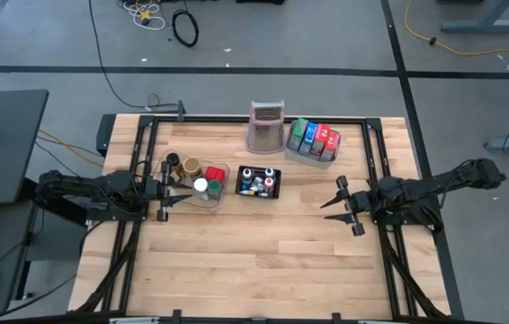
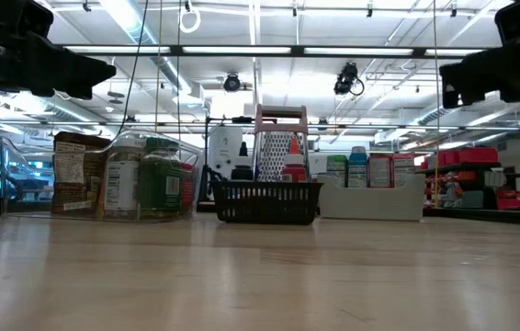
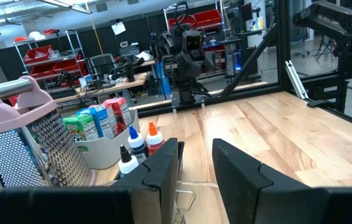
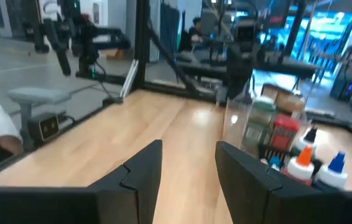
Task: Pick & Place Kitchen Items
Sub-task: Return to Home Position
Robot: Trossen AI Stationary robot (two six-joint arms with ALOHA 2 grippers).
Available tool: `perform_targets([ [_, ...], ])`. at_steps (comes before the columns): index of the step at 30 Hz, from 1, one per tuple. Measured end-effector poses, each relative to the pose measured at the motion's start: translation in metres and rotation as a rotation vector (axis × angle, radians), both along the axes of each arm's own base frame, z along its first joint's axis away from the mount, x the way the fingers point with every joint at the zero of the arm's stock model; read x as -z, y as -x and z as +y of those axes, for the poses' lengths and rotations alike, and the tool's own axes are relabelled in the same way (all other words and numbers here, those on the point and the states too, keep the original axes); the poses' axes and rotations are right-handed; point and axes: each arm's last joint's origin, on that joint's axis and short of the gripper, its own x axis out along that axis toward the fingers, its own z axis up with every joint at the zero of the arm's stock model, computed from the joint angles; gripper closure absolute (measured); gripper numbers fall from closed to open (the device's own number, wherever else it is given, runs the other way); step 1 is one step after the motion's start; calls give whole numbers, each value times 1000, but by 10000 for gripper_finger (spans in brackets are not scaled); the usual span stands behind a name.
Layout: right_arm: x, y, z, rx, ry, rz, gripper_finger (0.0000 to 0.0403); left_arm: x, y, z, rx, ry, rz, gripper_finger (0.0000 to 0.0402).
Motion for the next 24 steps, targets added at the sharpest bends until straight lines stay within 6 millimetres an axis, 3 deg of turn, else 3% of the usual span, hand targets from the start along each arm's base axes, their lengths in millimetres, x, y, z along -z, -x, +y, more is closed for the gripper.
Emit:
perform_targets([
  [9,-8,6,-1,0,12,-80,243,0,0,0,0,0,0,292],
  [24,-6,9,-3,33,31,-67,243,0,0,0,0,0,0,292],
])
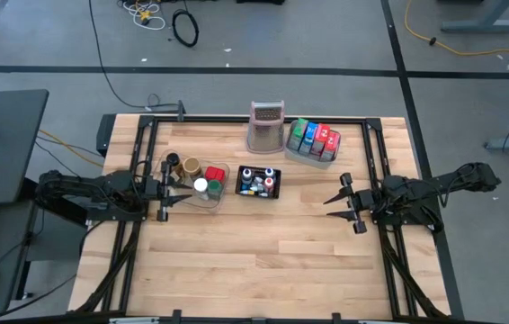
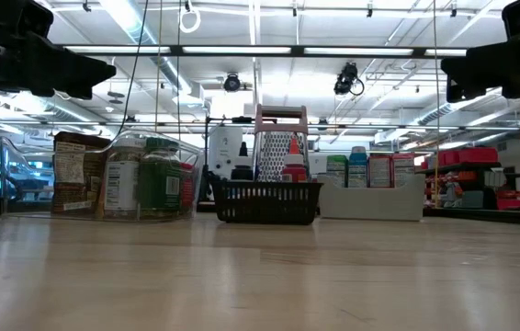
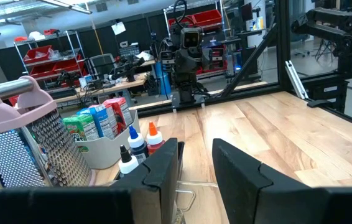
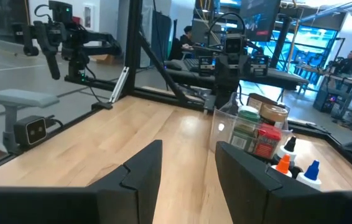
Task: Pick & Place Kitchen Items
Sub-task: Return to Home Position
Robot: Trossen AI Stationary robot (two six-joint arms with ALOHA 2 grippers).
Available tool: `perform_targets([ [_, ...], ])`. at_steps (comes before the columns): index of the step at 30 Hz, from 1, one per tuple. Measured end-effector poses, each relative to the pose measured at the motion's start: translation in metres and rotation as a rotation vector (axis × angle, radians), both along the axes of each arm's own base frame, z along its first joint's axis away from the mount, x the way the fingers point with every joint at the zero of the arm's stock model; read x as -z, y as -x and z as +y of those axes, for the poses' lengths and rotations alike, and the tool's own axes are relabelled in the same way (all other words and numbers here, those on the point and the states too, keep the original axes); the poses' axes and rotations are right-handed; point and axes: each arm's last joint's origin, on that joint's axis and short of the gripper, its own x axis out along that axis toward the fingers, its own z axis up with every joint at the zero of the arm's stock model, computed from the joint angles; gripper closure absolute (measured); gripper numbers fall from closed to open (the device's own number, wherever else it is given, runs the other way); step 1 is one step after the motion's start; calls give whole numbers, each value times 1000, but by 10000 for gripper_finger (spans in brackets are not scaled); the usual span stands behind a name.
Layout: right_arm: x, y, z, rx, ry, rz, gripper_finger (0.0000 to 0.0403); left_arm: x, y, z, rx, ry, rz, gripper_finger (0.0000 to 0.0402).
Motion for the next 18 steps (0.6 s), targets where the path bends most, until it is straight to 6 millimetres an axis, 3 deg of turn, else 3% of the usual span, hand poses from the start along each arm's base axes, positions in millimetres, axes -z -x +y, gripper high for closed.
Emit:
perform_targets([
  [18,0,0,0,0,-23,5,243,0,0,0,0,0,1,292],
])
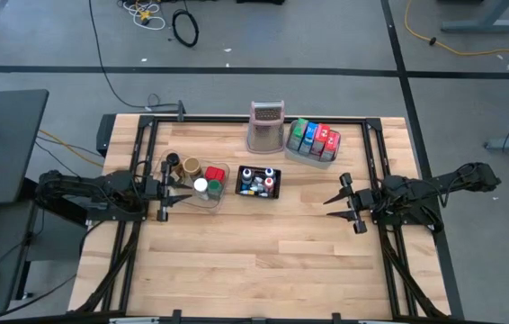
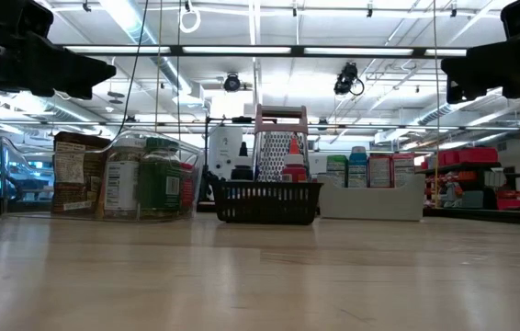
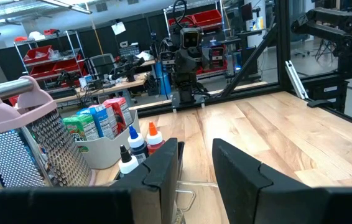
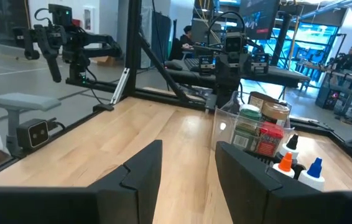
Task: Pick & Place Kitchen Items
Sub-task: Return to Home Position
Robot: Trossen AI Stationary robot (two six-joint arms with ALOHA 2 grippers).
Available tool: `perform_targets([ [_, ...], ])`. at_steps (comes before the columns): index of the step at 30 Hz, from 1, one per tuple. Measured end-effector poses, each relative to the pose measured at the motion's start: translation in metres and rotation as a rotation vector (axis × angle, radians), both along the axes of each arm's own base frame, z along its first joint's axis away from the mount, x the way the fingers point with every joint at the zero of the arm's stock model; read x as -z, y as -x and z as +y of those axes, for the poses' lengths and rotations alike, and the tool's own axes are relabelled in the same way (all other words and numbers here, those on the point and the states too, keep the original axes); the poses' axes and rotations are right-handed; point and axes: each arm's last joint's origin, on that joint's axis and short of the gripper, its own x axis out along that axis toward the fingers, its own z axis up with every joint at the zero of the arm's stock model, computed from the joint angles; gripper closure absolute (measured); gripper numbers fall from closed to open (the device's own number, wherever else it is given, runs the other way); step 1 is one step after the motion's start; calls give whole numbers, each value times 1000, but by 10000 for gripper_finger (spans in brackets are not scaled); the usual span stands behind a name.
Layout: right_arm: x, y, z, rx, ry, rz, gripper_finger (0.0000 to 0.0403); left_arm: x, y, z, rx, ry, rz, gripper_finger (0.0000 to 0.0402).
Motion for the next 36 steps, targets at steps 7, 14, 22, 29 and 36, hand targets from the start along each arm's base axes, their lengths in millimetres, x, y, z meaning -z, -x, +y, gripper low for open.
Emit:
perform_targets([
  [7,0,0,0,0,5,-1,243,0,0,0,0,0,0,292],
  [14,0,0,0,1,56,-15,243,0,0,0,0,0,0,292],
  [22,0,0,0,0,52,-14,243,0,0,0,0,0,0,292],
  [29,0,0,0,0,52,-14,243,0,0,0,0,0,0,292],
  [36,-3,0,0,-2,44,-46,243,0,0,0,0,0,0,292],
])
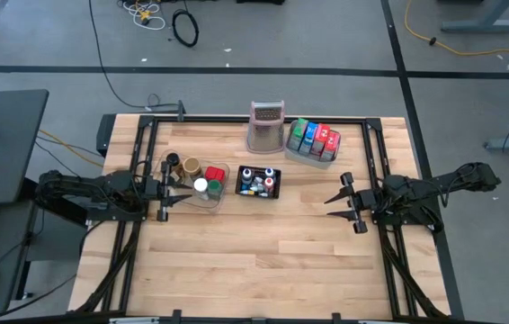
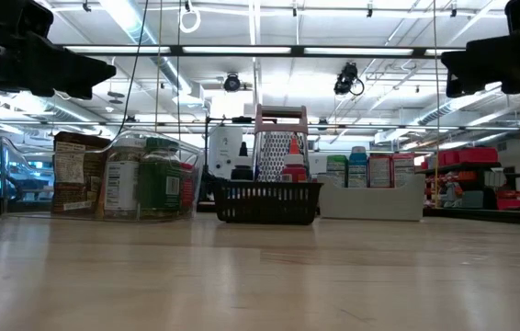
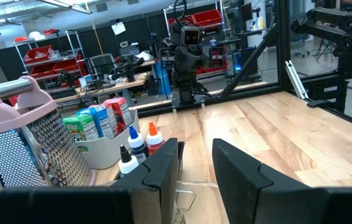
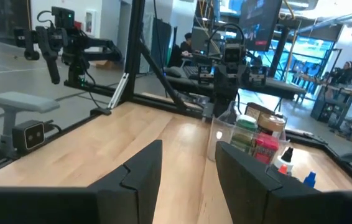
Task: Pick & Place Kitchen Items
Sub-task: Return to Home Position
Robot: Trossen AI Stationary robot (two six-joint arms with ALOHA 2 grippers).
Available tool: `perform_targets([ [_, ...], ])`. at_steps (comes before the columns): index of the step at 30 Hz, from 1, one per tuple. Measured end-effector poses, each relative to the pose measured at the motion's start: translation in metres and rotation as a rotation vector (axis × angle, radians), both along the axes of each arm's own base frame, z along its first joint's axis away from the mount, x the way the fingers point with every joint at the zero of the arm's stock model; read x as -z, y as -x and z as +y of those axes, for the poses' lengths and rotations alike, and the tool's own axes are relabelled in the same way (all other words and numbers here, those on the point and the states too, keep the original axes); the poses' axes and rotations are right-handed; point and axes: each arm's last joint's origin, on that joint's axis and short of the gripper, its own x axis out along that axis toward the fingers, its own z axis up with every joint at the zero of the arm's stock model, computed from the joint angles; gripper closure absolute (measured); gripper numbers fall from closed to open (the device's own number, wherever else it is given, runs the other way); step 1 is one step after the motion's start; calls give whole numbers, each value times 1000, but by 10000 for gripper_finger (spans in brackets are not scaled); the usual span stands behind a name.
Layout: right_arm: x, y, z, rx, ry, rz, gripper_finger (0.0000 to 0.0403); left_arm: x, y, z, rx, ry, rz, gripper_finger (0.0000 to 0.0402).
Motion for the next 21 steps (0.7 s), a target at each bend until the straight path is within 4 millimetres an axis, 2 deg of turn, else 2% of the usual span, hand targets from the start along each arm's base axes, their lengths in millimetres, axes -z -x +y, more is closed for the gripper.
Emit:
perform_targets([
  [6,0,0,0,2,-23,9,243,0,0,0,0,0,0,292],
  [13,0,0,-1,42,73,-20,243,0,0,0,0,0,0,292],
  [21,-5,4,-2,43,40,-64,243,0,0,0,0,0,0,292],
])
